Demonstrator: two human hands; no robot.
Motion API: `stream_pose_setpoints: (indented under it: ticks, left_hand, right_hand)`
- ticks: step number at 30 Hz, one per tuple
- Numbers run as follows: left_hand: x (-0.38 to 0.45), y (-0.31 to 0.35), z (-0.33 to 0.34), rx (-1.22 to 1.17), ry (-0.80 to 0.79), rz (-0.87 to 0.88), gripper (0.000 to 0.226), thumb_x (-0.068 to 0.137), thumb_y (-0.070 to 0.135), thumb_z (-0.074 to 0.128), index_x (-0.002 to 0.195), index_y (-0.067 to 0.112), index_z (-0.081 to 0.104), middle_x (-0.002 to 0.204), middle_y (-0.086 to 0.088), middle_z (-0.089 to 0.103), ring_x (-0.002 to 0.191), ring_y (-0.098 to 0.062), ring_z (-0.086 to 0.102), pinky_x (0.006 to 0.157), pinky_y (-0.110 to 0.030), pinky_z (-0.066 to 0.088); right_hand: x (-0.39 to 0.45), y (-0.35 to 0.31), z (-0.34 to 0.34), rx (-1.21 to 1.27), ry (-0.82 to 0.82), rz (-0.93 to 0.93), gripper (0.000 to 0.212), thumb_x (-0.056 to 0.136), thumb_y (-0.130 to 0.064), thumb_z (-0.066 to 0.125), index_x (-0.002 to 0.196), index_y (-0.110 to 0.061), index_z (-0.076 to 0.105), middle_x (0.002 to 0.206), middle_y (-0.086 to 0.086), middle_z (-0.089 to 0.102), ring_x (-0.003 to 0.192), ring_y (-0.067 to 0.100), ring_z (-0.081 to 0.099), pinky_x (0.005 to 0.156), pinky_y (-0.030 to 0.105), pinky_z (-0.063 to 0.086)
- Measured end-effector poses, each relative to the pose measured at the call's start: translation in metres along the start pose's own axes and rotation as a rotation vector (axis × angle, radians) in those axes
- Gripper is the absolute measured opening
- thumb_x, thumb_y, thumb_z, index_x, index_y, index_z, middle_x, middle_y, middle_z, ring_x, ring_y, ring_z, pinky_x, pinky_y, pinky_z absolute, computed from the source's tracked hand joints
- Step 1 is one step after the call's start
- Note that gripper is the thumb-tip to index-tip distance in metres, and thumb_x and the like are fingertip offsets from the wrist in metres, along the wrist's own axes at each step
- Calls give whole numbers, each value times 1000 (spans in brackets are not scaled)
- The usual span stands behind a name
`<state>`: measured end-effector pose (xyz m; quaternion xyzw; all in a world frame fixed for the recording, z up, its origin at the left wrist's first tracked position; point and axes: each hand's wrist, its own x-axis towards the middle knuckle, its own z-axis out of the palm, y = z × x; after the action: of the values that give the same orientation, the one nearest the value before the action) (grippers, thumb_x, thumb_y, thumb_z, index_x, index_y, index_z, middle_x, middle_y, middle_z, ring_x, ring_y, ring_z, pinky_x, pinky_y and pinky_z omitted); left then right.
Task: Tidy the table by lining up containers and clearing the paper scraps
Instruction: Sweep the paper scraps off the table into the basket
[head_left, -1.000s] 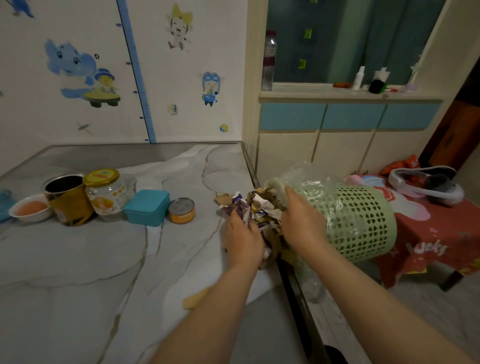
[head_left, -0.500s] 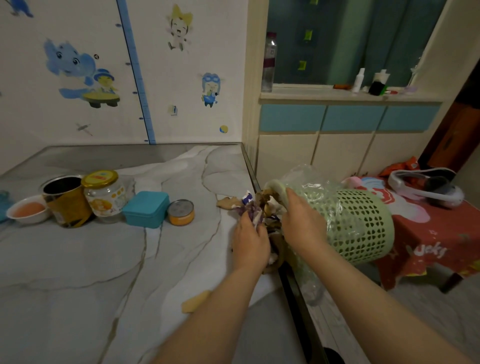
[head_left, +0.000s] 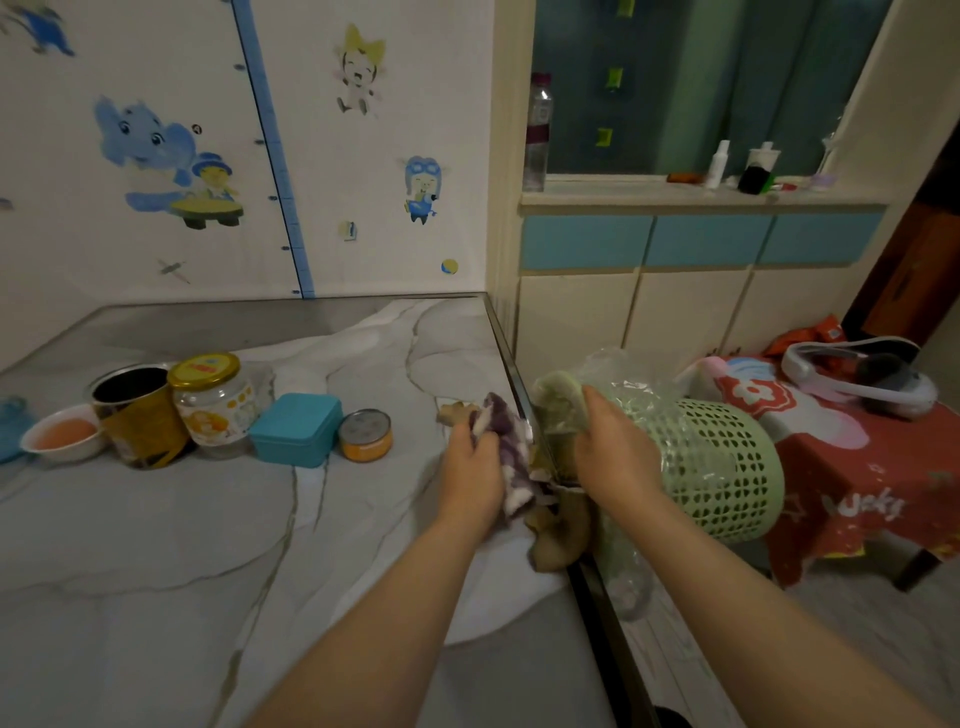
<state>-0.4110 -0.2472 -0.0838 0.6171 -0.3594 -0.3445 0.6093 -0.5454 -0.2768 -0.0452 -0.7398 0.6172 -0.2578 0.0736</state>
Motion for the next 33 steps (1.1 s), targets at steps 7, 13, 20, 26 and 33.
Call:
stream_pose_setpoints:
  ticks: [7,13,20,26,33]
  left_hand:
    - [37,31,-34,-3,213,56,32,99,18,39,129,12,50,113,-3,55,105,-21,53,86,-26,37]
    - [65,36,-38,244,189,81,31,100,18,34,128,10,45,114,-10,55,97,-21,49,82,-28,36]
    - [86,15,-15,460,-42,-65,44,101,33,32,137,11,42,132,-18,53,117,-35,52,96,-39,42]
    - [70,0,5,404,-63,-65,39,99,36,32,124,12,50,115,-13,61,99,-29,57,87,-38,47]
    - [41,-2,37,174,-118,-129,37,99,31,36,130,14,48,121,-10,60,106,-27,58,89,-34,47]
  right_hand:
    - [6,3,2,26,-20,21,55,95,-11,45,147,-22,33,138,5,53,115,29,57,89,39,47]
    - [9,6,3,41,-23,40,56,96,-12,45,149,-23,31,140,5,51,119,28,55,93,39,46]
    - [9,8,3,37,-24,22,56,96,-15,47,148,-23,31,140,4,51,119,28,55,92,38,46]
    - [10,7,2,36,-23,-2,57,94,-12,47,148,-21,32,136,5,54,113,28,58,86,37,47]
    - [8,3,-1,24,-32,-1,55,94,-12,46,147,-21,34,137,7,53,116,30,56,89,38,46]
